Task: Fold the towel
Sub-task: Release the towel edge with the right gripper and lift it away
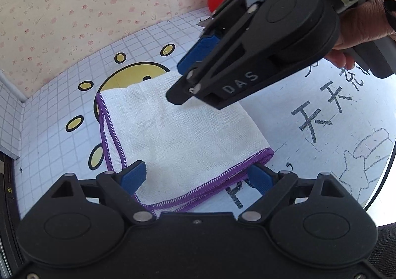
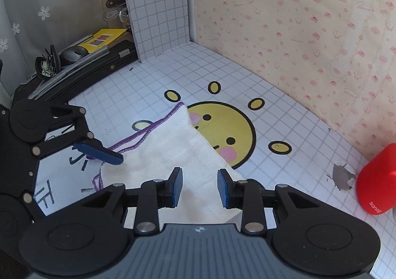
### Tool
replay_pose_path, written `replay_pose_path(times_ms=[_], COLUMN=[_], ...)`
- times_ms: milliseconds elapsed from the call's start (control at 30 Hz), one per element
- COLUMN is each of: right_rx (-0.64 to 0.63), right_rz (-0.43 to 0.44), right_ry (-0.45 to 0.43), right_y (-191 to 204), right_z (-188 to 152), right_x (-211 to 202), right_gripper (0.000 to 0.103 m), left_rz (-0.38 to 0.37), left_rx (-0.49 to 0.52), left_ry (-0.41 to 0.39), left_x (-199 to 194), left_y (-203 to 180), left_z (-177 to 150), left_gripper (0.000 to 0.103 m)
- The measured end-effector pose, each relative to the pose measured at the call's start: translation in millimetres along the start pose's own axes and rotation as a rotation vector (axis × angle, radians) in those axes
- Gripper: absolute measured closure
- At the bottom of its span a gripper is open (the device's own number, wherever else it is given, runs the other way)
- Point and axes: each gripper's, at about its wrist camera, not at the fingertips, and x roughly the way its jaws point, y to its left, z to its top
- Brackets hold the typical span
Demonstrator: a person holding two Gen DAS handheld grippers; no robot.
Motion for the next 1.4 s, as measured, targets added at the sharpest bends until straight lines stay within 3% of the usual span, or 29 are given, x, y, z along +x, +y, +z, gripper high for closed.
replay_pose_path(times_ms=[733,900,1400], right_rx=[0.004,-0.001,-0.062], right_rz=[0.060,0.079,0.031], right_ry=[-0.057,-0.031,0.009], right_y=[22,28,41], right_z=[12,17,-31], right_x=[19,31,3], right_gripper=[0.072,0.072,0.070], left_rz=[0.021,0.023,0.057], left_rx=[-0.015,-0.034,-0.018], left_ry=[0.021,0.018,-0.002], left_x=[-11,-11,-30], left_y=[-19,-19,-15], left_z=[-16,-15,-19], left_gripper=[0.013,0.013,0.013])
